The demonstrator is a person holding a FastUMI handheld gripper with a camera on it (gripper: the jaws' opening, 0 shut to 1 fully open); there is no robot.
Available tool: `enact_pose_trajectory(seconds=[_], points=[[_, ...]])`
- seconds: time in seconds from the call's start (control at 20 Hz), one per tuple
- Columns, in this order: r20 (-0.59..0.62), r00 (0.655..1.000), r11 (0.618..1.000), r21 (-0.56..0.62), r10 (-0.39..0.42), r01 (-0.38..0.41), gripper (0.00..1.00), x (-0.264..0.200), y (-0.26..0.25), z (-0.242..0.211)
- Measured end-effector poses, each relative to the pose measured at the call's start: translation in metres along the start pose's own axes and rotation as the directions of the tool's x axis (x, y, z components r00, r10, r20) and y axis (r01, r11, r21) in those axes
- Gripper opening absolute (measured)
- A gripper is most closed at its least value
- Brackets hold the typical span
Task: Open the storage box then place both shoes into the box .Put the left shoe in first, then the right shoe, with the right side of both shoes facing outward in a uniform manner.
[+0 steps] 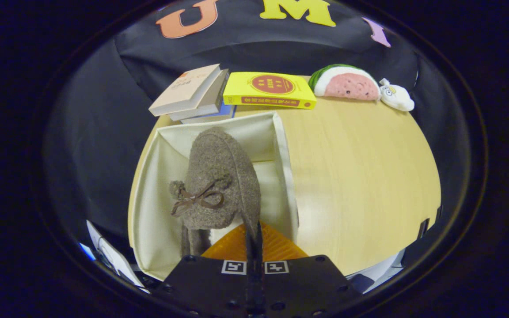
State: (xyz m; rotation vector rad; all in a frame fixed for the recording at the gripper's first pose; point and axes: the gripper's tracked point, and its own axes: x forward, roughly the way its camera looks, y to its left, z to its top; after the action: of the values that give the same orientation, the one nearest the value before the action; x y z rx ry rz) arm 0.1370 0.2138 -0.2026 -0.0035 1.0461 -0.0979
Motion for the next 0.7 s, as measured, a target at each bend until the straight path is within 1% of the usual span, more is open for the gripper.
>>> enact_pose_trajectory(seconds=[0.1,0.2,0.3,0.35,0.4,0.45,0.5,0.55,0.65,0.7], points=[[0.040,0.998,0.999,-0.008,-0.038,0.039,0.00,0.002,0.001,-0.004],[0.055,0.996,0.998,-0.011,-0.067,0.068,0.00,0.005,0.000,-0.009],[0.043,0.997,0.998,0.004,-0.070,0.069,0.01,0.005,-0.001,-0.014],[0.055,0.997,0.999,0.013,-0.053,0.052,0.02,0.003,0.001,-0.014],[0.064,0.997,0.999,0.016,-0.047,0.046,0.07,0.001,0.002,-0.011],[0.076,0.996,0.999,0.020,-0.052,0.051,0.08,-0.002,-0.001,-0.010],[0.085,0.996,0.999,0.019,-0.042,0.040,0.06,-0.006,0.000,-0.010],[0.095,0.995,1.000,0.016,-0.026,0.025,0.05,-0.014,0.003,-0.008],[0.115,0.993,1.000,-0.003,0.008,-0.008,0.15,-0.020,0.009,-0.009],[0.130,0.991,1.000,-0.017,0.017,-0.015,0.31,-0.027,0.011,-0.009]])
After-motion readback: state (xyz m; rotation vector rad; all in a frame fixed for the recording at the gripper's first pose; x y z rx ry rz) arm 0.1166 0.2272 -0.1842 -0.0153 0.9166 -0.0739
